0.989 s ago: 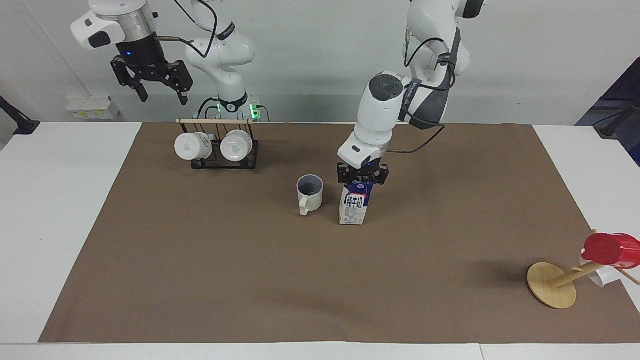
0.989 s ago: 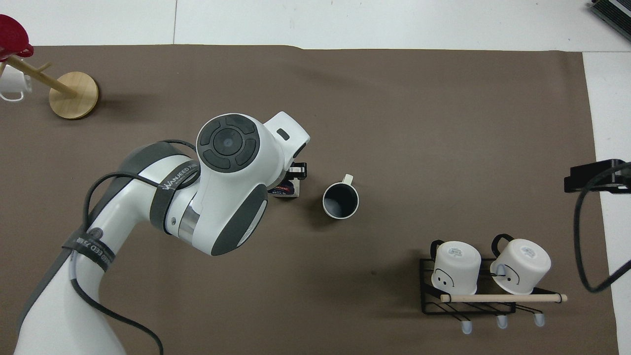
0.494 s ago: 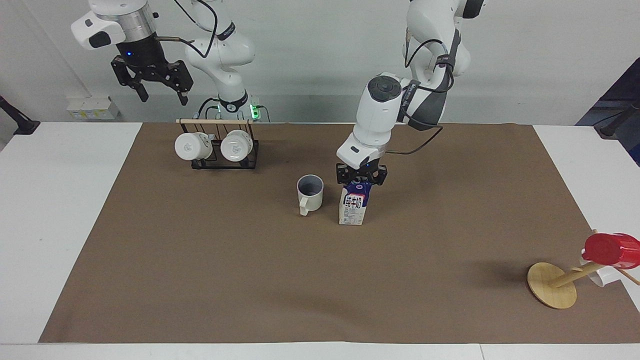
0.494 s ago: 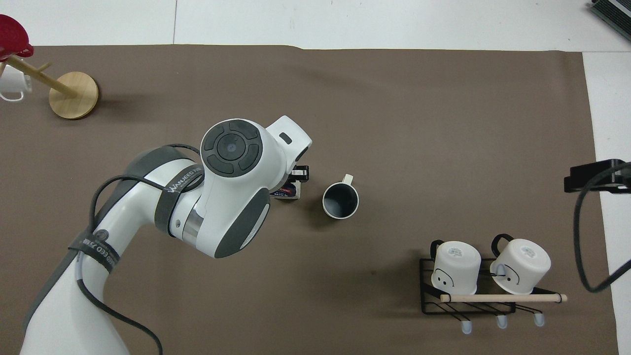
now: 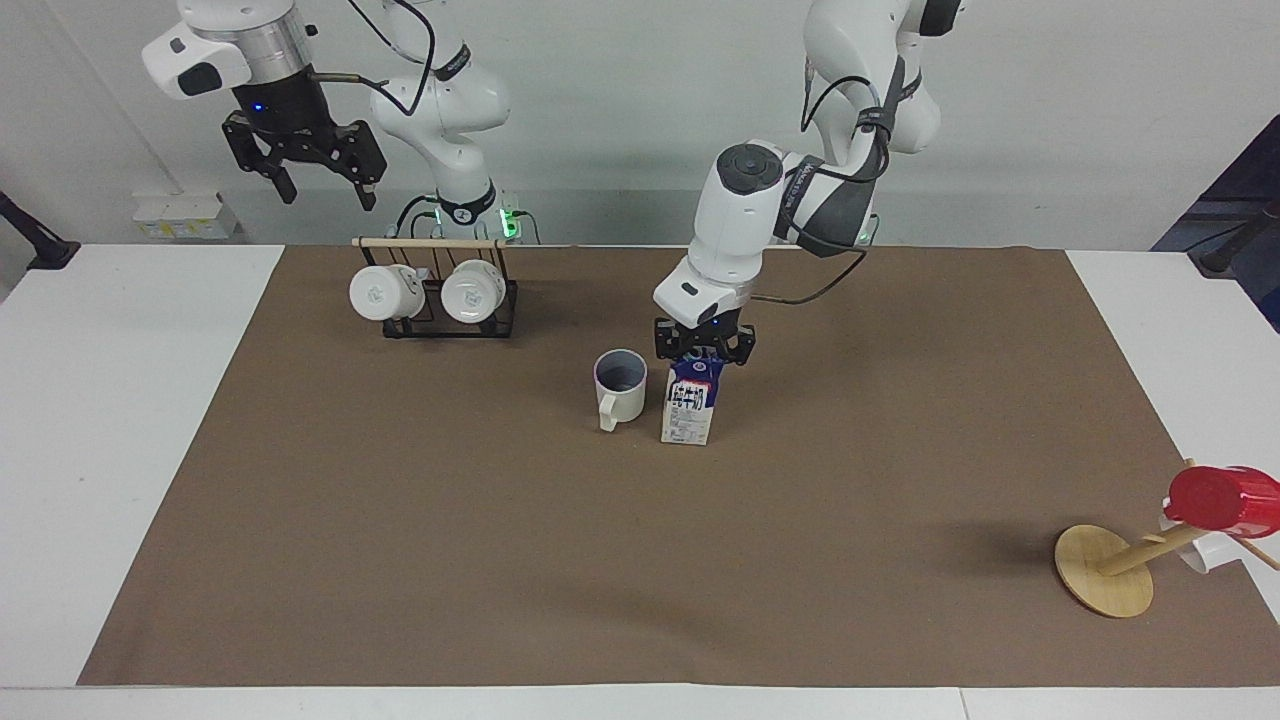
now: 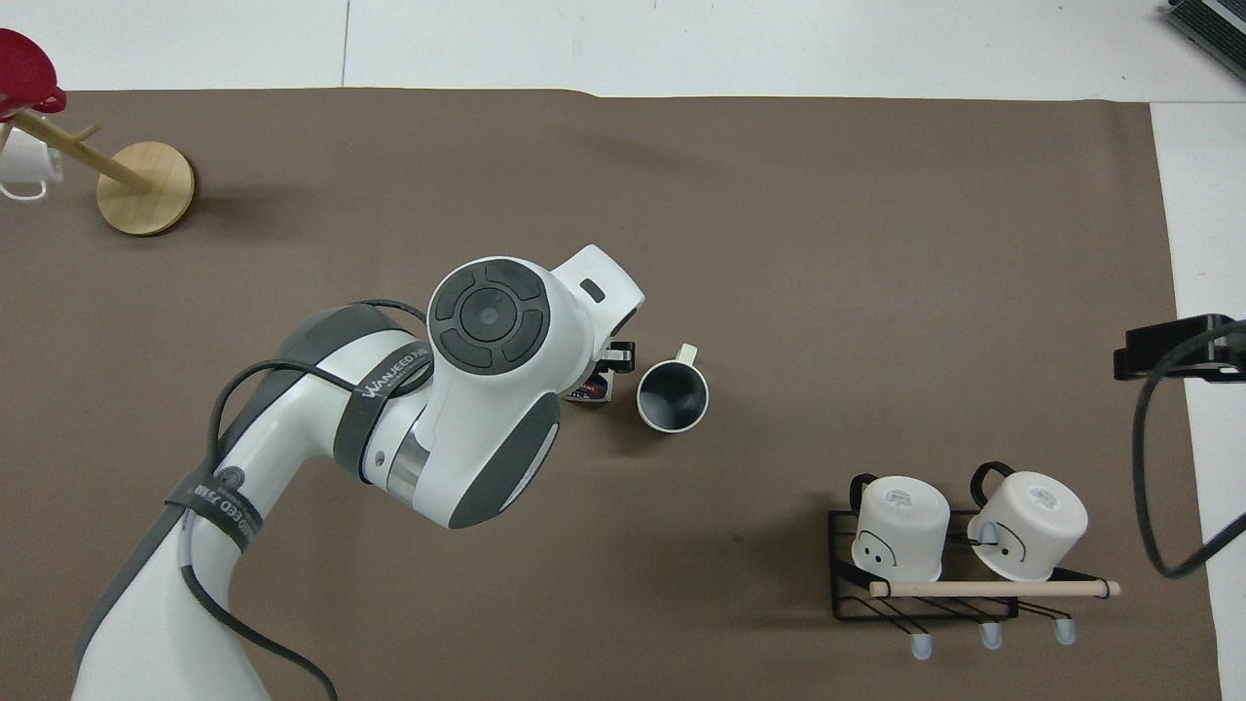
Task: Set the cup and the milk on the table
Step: 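Carry the milk carton with the left gripper beside the white mug, then set the carton down, open the left gripper and withdraw it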
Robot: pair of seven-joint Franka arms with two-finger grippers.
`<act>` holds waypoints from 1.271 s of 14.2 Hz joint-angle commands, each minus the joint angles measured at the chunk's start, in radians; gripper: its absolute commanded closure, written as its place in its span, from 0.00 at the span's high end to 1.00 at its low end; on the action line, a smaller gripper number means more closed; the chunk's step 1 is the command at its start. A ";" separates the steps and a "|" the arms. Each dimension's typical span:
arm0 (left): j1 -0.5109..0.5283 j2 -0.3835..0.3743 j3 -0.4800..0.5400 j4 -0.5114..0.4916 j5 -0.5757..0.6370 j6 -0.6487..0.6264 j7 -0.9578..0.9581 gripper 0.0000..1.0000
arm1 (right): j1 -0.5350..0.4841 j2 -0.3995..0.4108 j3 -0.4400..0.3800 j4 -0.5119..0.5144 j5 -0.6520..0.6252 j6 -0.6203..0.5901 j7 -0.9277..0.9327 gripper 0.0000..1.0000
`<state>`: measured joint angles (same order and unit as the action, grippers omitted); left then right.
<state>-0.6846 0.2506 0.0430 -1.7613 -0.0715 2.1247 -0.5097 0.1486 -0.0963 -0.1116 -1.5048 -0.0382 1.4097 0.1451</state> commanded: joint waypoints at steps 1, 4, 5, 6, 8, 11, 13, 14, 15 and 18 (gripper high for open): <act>-0.027 -0.013 0.017 -0.035 -0.034 0.009 0.002 1.00 | -0.017 -0.016 0.004 -0.014 0.009 -0.011 -0.035 1.00; -0.017 -0.034 0.023 -0.026 -0.033 0.000 0.006 1.00 | -0.017 -0.016 0.004 -0.014 0.011 -0.011 -0.036 1.00; -0.007 -0.060 0.031 -0.026 -0.031 -0.015 0.013 1.00 | -0.017 -0.017 0.004 -0.014 0.009 -0.011 -0.035 1.00; 0.022 -0.100 0.035 -0.027 -0.027 -0.034 0.019 1.00 | -0.017 -0.016 0.004 -0.014 0.011 -0.011 -0.035 1.00; 0.094 -0.174 0.035 -0.026 -0.025 -0.096 0.095 1.00 | -0.017 -0.016 0.004 -0.014 0.011 -0.011 -0.035 1.00; 0.203 -0.235 0.035 -0.023 0.013 -0.155 0.192 1.00 | -0.017 -0.016 0.004 -0.014 0.009 -0.011 -0.035 1.00; 0.270 -0.257 0.035 0.003 0.090 -0.175 0.229 1.00 | -0.017 -0.017 0.004 -0.014 0.009 -0.011 -0.036 1.00; 0.310 -0.260 0.035 0.029 0.099 -0.198 0.268 1.00 | -0.017 -0.016 0.004 -0.014 0.011 -0.011 -0.035 1.00; 0.353 -0.264 0.035 0.061 0.099 -0.225 0.327 1.00 | -0.017 -0.016 0.004 -0.014 0.011 -0.011 -0.035 1.00; 0.442 -0.264 0.037 0.132 0.098 -0.311 0.471 1.00 | -0.017 -0.016 0.004 -0.014 0.009 -0.011 -0.035 1.00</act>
<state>-0.2884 -0.0156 0.0905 -1.6809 0.0098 1.8798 -0.1072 0.1486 -0.0963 -0.1116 -1.5049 -0.0382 1.4097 0.1451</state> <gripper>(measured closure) 0.000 0.000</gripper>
